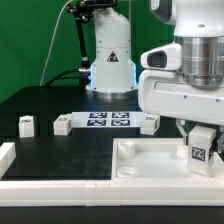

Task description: Assemble one leg

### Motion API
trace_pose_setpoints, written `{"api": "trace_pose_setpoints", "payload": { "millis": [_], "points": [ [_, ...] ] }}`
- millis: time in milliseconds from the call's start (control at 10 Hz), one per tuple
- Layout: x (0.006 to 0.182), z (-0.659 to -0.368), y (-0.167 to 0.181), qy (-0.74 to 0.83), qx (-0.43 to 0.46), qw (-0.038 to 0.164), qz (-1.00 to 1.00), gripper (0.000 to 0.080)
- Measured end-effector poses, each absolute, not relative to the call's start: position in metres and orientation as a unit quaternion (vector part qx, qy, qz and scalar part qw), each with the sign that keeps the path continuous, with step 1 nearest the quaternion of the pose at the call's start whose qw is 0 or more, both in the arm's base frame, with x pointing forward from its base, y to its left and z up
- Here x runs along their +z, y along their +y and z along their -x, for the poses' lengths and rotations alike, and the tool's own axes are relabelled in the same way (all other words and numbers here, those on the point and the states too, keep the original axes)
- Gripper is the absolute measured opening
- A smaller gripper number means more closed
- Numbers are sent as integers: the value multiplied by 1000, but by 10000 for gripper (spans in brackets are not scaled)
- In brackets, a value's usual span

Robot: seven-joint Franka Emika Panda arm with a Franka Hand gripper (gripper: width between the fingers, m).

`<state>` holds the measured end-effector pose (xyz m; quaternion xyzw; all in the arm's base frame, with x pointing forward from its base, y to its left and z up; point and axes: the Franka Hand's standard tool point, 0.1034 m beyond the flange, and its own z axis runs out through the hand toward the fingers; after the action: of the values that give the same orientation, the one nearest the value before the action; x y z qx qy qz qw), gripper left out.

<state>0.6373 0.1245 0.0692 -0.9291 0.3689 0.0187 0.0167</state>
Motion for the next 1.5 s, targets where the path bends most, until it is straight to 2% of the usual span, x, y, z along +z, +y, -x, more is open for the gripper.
{"api": "trace_pose_setpoints", "payload": {
  "millis": [500,600,700,800,900,1500],
  "points": [
    [68,-637,128,544,20,14,839,291],
    [68,-637,131,593,24,17,805,350],
    [68,-637,131,575,24,17,817,488],
    [68,-637,131,561,23,18,828,488],
    [69,-638,131,553,23,18,833,615],
    [70,-640,130,271,14,19,962,649]
  ]
}}
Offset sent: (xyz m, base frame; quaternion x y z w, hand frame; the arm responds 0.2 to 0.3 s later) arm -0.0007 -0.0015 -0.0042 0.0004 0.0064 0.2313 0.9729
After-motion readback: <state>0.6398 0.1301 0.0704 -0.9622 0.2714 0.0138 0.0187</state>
